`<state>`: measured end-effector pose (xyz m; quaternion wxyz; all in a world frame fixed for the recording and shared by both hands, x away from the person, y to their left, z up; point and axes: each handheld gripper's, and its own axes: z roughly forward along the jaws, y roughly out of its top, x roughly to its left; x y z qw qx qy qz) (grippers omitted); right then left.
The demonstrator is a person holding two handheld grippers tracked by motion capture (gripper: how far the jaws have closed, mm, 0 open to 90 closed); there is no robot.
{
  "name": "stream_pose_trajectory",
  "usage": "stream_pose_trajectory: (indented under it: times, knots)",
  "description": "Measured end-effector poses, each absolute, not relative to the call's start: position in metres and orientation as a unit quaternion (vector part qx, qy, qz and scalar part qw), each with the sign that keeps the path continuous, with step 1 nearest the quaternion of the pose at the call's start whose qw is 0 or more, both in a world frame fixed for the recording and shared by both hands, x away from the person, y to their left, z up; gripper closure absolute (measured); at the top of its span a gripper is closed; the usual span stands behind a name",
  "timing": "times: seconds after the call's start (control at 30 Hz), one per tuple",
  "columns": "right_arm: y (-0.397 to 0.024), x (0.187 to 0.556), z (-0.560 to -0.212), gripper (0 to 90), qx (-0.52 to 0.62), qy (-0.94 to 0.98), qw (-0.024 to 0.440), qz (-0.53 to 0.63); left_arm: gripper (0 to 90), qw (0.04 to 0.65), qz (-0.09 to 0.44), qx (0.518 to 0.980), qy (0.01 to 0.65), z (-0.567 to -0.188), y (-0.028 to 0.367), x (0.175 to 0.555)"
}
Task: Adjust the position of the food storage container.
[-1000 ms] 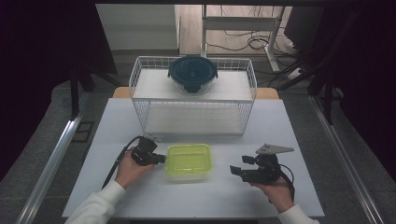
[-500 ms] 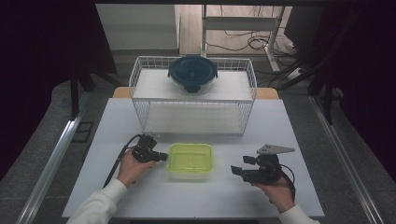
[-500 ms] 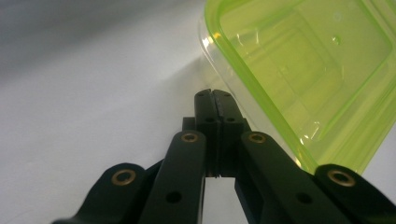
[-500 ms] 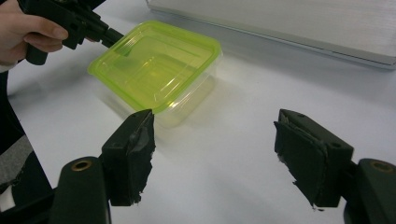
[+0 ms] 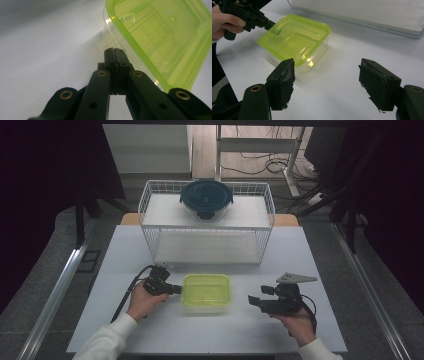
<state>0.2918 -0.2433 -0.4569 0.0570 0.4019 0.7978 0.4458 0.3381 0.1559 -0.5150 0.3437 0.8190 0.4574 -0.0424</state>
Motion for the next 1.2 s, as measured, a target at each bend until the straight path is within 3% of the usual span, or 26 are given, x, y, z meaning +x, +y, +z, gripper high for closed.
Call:
stream_pose_trajectory:
  times: [0.23,0.6,0.67,0.7,0.73,0.77,0.8,1.2]
  knots:
    - [-0.243,0.291,-0.456,28.7,0.395,0.802,0.062,0.444,90.0,0.355,-0.041,0.809,0.466,-0.511,0.164,0.341]
    - [-0.248,0.281,-0.457,28.7,0.402,0.796,0.069,0.446,87.6,0.401,0.018,0.791,0.461,-0.472,0.184,0.31]
    - [-0.248,0.28,-0.458,28.7,0.401,0.8,0.068,0.442,77.9,0.414,0.024,0.784,0.461,-0.467,0.187,0.305]
    - [-0.247,0.28,-0.458,28.6,0.399,0.8,0.07,0.442,77.9,0.42,0.031,0.779,0.464,-0.464,0.189,0.304]
    - [-0.247,0.279,-0.459,28.6,0.399,0.801,0.07,0.441,69.1,0.427,0.035,0.772,0.469,-0.463,0.191,0.302]
    - [-0.246,0.28,-0.459,28.6,0.399,0.801,0.069,0.442,52.2,0.432,0.032,0.767,0.474,-0.462,0.193,0.301]
    - [-0.246,0.28,-0.459,28.6,0.399,0.8,0.069,0.442,47.9,0.432,0.029,0.765,0.476,-0.461,0.193,0.301]
    - [-0.249,0.284,-0.46,27.3,0.398,0.793,0.062,0.456,27.8,0.421,0.017,0.771,0.478,-0.465,0.191,0.299]
